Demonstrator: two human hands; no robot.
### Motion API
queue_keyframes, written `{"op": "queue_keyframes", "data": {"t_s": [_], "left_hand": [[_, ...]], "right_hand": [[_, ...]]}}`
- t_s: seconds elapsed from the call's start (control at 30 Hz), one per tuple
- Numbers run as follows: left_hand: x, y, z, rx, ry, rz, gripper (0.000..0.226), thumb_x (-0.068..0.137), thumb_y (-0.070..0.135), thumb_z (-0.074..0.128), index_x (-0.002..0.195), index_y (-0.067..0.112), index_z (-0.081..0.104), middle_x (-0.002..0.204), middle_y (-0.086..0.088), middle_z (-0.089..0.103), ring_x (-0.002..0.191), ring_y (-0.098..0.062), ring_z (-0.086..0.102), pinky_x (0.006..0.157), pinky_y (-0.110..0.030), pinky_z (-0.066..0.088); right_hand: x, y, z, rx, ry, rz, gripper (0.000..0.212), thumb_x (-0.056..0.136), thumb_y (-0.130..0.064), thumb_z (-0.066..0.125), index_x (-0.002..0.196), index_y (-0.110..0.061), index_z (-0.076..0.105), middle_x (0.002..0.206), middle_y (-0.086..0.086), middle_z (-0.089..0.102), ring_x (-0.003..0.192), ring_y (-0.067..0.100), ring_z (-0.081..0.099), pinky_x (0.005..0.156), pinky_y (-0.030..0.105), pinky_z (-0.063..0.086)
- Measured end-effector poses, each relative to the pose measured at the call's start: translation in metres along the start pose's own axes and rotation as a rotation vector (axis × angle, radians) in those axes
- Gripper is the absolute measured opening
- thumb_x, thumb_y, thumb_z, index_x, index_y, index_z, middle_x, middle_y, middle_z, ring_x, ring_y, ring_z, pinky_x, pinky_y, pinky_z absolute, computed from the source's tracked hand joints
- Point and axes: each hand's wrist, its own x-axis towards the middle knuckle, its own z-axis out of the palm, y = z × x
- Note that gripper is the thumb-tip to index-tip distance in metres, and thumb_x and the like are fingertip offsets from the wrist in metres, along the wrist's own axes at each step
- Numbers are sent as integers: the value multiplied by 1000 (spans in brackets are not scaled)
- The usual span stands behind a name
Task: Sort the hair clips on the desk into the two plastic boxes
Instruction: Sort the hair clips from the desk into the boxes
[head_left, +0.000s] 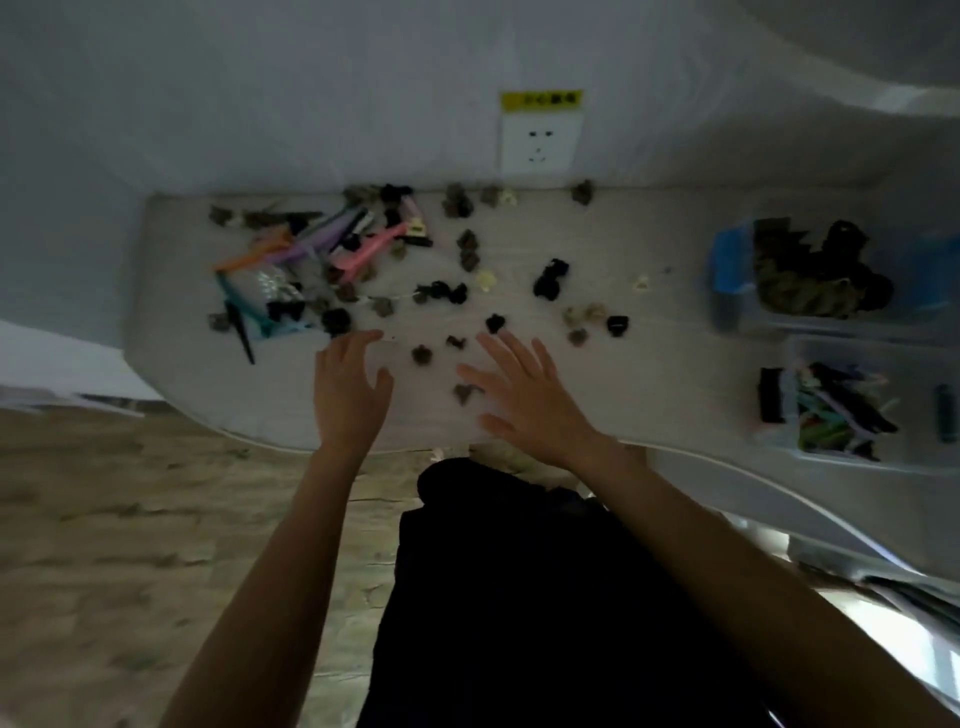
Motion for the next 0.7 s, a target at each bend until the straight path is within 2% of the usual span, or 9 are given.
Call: {"op": "queue_keyframes", "data": {"t_s": [0.1, 0.2, 0.27, 0.4, 0.47, 0.57, 0.63, 0.7], "left_hand": [[19, -21, -9, 47, -67, 69, 41, 84, 9, 58, 125, 14, 53, 129, -12, 52, 117, -34, 45, 99, -42, 38], [43, -35, -15, 150, -78, 204, 39, 79, 7, 60, 117, 14, 59, 120, -11, 58, 110, -34, 49, 94, -43, 41], [55, -36, -16, 250, -83, 288, 32, 76, 8, 62, 108, 16, 63, 110, -9, 62, 102, -34, 52, 87, -43, 43], [71, -40, -16, 330, -97, 423, 16, 72, 12, 69, 88, 15, 67, 92, -7, 66, 87, -35, 56, 77, -41, 47], [75, -46, -17, 304, -68, 507, 7, 77, 18, 62, 83, 16, 65, 88, -6, 66, 84, -33, 57, 75, -39, 46], [80, -54, -21, 269, -17, 539, 20, 84, 29, 45, 81, 19, 62, 81, 1, 65, 79, -28, 56, 74, -32, 32], [78, -56, -20, 297, -3, 576, 20, 83, 27, 45, 79, 21, 63, 77, 3, 67, 79, -26, 55, 72, -31, 26], [77, -61, -16, 287, -27, 623, 23, 79, 21, 43, 83, 22, 66, 84, 5, 69, 86, -23, 51, 75, -32, 25]], "right_hand": [[29, -12, 19, -116, -39, -74, 50, 92, -45, 38, 140, -33, 32, 156, 4, 15, 143, 26, 4, 115, 52, -1], [58, -12, 28, -214, -53, -112, 40, 95, -35, 38, 133, -28, 48, 152, 6, 32, 141, 28, 13, 114, 50, 8], [74, -2, 25, -290, 20, -50, 37, 95, -30, 39, 129, -23, 52, 147, 9, 41, 138, 29, 20, 113, 49, 14], [101, 15, 12, -338, 163, 184, 31, 92, -30, 44, 116, -18, 59, 141, 18, 45, 134, 33, 31, 111, 48, 19], [112, 13, 5, -307, 241, 194, 25, 90, -28, 50, 109, -14, 60, 137, 20, 48, 132, 33, 30, 110, 46, 20], [135, -7, -3, -238, 305, 102, 20, 85, -21, 59, 103, -13, 60, 125, 16, 57, 121, 29, 34, 101, 40, 24], [149, -21, -1, -201, 243, 29, 20, 81, -19, 57, 101, -14, 59, 111, 11, 63, 110, 25, 42, 91, 35, 30], [161, -29, 6, -192, 148, 4, 19, 79, -18, 57, 97, -13, 60, 97, 9, 65, 94, 28, 54, 79, 37, 38]]}}
